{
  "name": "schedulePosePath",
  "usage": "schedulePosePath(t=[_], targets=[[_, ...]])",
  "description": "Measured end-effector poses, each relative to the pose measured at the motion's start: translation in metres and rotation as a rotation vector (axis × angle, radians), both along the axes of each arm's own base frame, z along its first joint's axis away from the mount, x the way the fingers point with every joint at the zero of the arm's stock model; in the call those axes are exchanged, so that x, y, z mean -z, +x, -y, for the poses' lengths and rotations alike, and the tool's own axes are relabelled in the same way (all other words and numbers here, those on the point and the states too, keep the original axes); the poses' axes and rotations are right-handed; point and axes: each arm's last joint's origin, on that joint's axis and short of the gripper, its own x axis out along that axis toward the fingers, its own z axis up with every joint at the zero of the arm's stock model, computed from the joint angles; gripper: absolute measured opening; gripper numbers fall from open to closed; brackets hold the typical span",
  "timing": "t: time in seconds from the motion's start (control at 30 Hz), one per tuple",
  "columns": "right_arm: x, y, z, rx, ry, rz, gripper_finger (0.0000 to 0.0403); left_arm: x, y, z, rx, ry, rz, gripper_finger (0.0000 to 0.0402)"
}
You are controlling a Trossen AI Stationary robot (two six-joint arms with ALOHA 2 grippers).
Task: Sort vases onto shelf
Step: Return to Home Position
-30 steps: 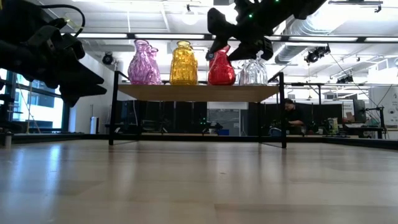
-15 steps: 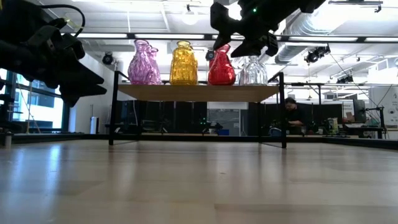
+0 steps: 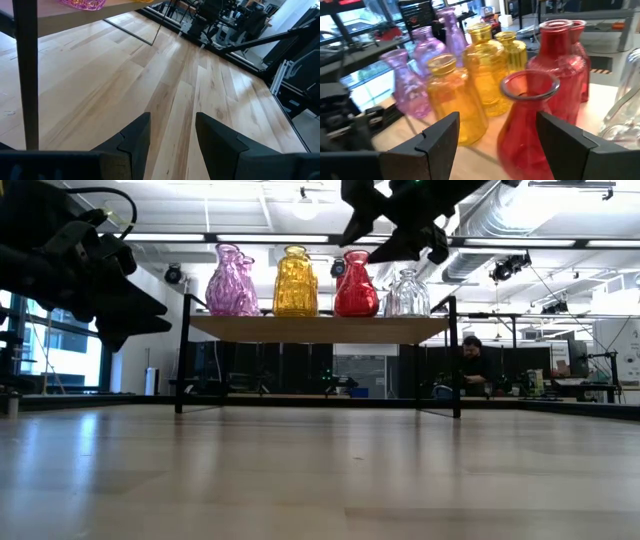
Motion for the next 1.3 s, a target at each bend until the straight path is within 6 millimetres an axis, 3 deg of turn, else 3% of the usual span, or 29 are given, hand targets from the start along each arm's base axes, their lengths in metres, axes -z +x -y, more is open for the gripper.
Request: schedulePosePath(t=[0.23, 0.43, 0.8, 1.3], targets=[[-0.01, -0.004, -0.009, -0.058, 0.017, 0.043, 0.0244, 0.0, 0.0, 0.0, 0.0, 0.0, 0.0, 0.0147], [-0.038, -0.013, -0.01, -0.288, 0.087, 0.163, 0.0244, 0.0, 0.0, 0.0, 0.0, 0.0, 0.001, 0.0147], [-0.103, -0.06, 0.014, -0.742, -0.071, 0.274, 0.0243, 0.0, 0.0, 0.0, 0.0, 0.0, 0.0, 0.0147], [-0.125, -0.133, 0.022, -0.841, -0.149, 0.12, 0.0243, 0.0, 0.0, 0.0, 0.0, 0.0, 0.0, 0.0147]])
